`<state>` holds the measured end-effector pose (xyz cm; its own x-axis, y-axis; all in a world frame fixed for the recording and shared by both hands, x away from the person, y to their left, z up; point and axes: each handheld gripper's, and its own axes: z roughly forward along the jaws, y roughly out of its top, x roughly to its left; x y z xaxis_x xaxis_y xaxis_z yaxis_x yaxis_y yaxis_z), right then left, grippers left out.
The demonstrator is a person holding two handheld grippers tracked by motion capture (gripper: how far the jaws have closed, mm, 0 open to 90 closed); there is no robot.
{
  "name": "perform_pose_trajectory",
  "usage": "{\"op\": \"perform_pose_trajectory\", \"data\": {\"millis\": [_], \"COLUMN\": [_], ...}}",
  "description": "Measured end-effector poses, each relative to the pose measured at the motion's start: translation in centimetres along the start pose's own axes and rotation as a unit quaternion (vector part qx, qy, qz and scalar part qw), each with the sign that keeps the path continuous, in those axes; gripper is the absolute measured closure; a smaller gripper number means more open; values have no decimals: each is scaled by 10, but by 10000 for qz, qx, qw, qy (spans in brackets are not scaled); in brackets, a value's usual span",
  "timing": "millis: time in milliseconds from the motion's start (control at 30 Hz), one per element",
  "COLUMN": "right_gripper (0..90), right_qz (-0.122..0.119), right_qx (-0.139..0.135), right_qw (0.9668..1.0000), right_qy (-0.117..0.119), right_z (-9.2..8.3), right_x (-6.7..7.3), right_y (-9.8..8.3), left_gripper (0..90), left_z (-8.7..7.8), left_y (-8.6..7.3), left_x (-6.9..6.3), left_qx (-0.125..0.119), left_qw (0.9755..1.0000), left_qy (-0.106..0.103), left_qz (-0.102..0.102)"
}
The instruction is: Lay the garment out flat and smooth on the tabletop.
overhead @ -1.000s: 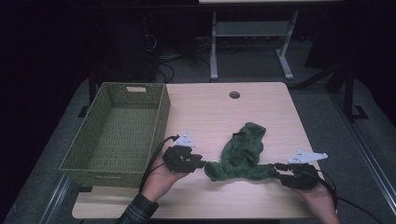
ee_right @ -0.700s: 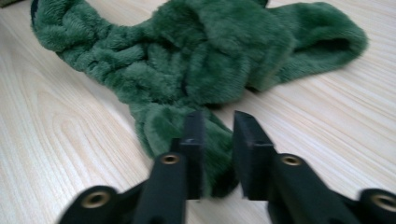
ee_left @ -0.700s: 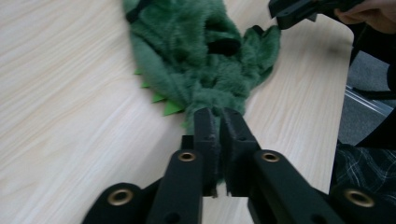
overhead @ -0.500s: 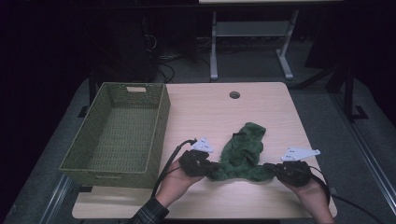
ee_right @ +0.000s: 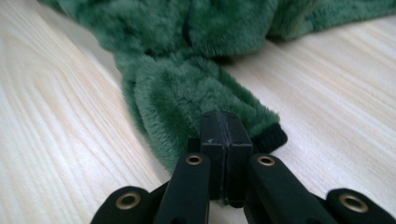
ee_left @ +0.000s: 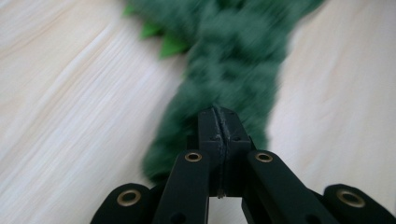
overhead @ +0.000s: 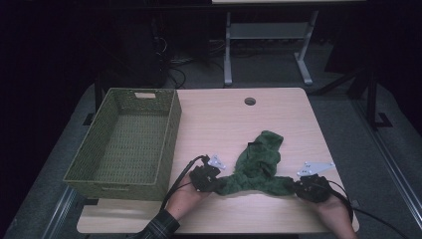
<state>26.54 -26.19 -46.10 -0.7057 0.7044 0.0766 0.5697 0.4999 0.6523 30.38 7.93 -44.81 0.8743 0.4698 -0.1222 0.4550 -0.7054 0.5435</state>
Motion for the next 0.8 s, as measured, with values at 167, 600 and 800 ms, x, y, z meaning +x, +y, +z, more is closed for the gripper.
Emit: {"op": "perform_pose_trajectory", "data": {"millis": [167,600,800], "right_gripper": [890,896,754], "right_qz": [-90,-179,-240], "right_qx": [110,217,118], "right_qw": [9999,9992,9991], "right_qy": [-65,276,332], "right_z": [2,1,-2], "right_x": [3,26,31], "right_y": [0,-4,-1], "left_gripper": [898,898,719], "left_z": [0,-16,-24], "left_y": [-3,-33,-27], "left_x": [0,2,1], "left_qx": [74,1,-188], "left_qw": [10000,9987,9981], "left_qy": [-52,-401,-474], "left_qz": [-10,-318,-348]}}
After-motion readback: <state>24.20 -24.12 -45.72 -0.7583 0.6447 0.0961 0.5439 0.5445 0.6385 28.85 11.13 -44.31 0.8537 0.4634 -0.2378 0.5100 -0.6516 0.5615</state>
